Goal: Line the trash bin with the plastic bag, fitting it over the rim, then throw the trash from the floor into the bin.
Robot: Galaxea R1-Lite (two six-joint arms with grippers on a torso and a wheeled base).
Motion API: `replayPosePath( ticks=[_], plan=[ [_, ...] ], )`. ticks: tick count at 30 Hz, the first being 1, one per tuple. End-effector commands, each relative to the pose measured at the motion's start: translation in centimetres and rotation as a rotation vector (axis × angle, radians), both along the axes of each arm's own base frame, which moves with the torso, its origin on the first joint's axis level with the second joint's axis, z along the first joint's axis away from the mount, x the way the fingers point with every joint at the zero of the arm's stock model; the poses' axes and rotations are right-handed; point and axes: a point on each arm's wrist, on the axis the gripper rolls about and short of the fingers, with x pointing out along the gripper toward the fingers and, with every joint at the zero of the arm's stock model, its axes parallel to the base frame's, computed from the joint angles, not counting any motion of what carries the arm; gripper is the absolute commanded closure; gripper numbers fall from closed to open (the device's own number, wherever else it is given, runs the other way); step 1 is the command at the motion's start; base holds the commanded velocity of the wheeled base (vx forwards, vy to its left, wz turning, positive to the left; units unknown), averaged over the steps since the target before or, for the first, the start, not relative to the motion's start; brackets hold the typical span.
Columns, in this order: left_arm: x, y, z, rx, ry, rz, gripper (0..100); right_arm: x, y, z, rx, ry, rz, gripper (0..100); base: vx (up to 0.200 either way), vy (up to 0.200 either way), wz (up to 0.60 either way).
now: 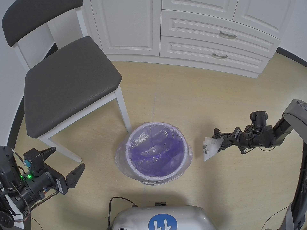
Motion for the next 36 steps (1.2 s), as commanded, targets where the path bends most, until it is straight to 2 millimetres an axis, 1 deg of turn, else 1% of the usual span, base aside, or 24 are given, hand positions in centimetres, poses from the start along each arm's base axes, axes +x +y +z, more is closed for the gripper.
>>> replayPosePath(
  ticks=[1,2,4,9,10,12,14,15,16,17,19,20,22,23,25,28,30,31,36],
  plan=[
    [0.1,0.0,0.2,0.006,0.003,0.016,0,-0.6,0.2,2.0,0.001,-0.043,0.009,100,0.0,0.0,0.0],
    [0.0,0.1,0.2,0.012,0.008,0.027,0,-1.0,0.3,2.8,0.008,-0.058,0.019,100,0.0,0.0,0.0],
    [0.0,0.1,0.1,0.02,0.02,0.033,0,-1.4,0.5,3.7,0.015,-0.074,0.032,100,0.0,0.0,0.0],
    [0.0,0.1,0.1,0.022,0.026,0.033,0,-2.8,1.7,6.1,0.018,-0.124,0.071,100,0.0,0.0,0.0],
    [0.0,0.1,0.1,0.022,0.026,0.033,0,-3.3,2.0,7.0,0.018,-0.145,0.08,100,0.0,0.0,0.0],
    [0.0,0.1,0.1,0.022,0.026,0.033,0,-3.5,2.1,7.4,0.018,-0.153,0.083,100,0.0,0.0,0.0],
    [-0.1,0.1,0.0,0.029,0.028,0.033,0,-4.9,2.7,9.6,0.017,-0.206,0.102,100,0.0,0.0,0.0],
    [-0.1,0.1,0.0,0.03,0.027,0.034,0,-5.3,2.8,10.0,0.017,-0.215,0.105,100,0.0,0.0,0.0],
    [-0.1,0.1,0.0,0.03,0.027,0.034,0,-5.3,2.8,10.0,0.017,-0.215,0.105,100,0.0,0.0,0.0],
    [-0.1,0.2,0.0,0.032,0.027,0.038,0,-6.6,3.4,11.6,0.018,-0.255,0.124,100,0.0,0.0,0.0],
    [0.0,0.1,0.0,0.034,0.028,0.039,0,-7.4,3.8,12.5,0.019,-0.281,0.139,100,0.0,0.0,0.0],
    [0.0,0.1,0.0,0.032,0.027,0.04,0,-7.5,3.9,12.6,0.02,-0.284,0.142,100,0.0,0.0,0.0],
    [0.0,0.1,-0.1,0.036,0.031,0.039,0,-8.6,4.5,13.7,0.022,-0.314,0.168,100,0.0,0.0,0.0],
    [0.0,0.1,-0.1,0.036,0.031,0.039,0,-8.8,4.7,13.8,0.022,-0.317,0.172,100,0.0,0.0,0.0],
    [0.0,0.1,-0.2,0.039,0.038,0.042,0,-9.9,5.3,14.6,0.013,-0.346,0.206,100,0.0,0.0,0.0],
    [0.2,0.3,-0.4,0.046,0.05,0.059,0,-11.3,5.9,15.2,-0.002,-0.374,0.244,100,0.0,0.0,0.0],
    [0.3,0.5,-0.5,0.05,0.055,0.074,0,-11.5,6.0,15.2,-0.007,-0.377,0.252,100,0.0,0.0,0.0],
    [0.7,0.8,-0.7,0.068,0.074,0.106,0,-12.0,6.2,15.2,-0.026,-0.389,0.27,100,0.0,0.0,0.0],
    [0.9,1.4,-0.7,0.093,0.073,0.14,0,-13.0,6.4,15.6,-0.054,-0.419,0.303,100,0.0,0.0,0.0]
  ],
)
